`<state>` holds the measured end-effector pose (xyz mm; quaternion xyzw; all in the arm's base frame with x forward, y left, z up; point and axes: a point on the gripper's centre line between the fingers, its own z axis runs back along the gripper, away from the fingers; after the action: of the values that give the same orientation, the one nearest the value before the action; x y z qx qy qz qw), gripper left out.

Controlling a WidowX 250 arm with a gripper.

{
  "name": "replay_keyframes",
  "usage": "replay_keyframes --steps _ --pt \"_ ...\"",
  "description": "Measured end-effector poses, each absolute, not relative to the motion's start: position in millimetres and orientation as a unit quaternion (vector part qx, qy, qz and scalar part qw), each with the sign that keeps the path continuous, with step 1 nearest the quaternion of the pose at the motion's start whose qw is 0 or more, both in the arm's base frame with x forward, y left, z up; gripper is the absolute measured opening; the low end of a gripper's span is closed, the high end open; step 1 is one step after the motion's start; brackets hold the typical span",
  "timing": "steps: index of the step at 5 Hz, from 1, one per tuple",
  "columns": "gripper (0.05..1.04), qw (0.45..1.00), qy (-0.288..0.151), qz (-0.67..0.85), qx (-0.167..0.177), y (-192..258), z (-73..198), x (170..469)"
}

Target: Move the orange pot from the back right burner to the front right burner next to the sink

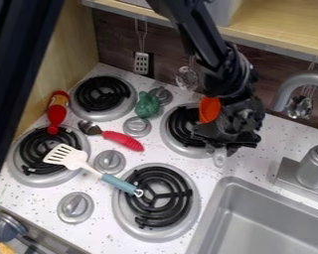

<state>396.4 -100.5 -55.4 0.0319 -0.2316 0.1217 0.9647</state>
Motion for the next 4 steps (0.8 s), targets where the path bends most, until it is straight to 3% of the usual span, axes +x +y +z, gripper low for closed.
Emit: replay_keyframes --steps 2,4 --pt "0.36 0.966 -0.222 0.129 0.042 -103 -58 383" --pt "0.36 0.967 -0.192 0.159 0.058 -105 -30 352"
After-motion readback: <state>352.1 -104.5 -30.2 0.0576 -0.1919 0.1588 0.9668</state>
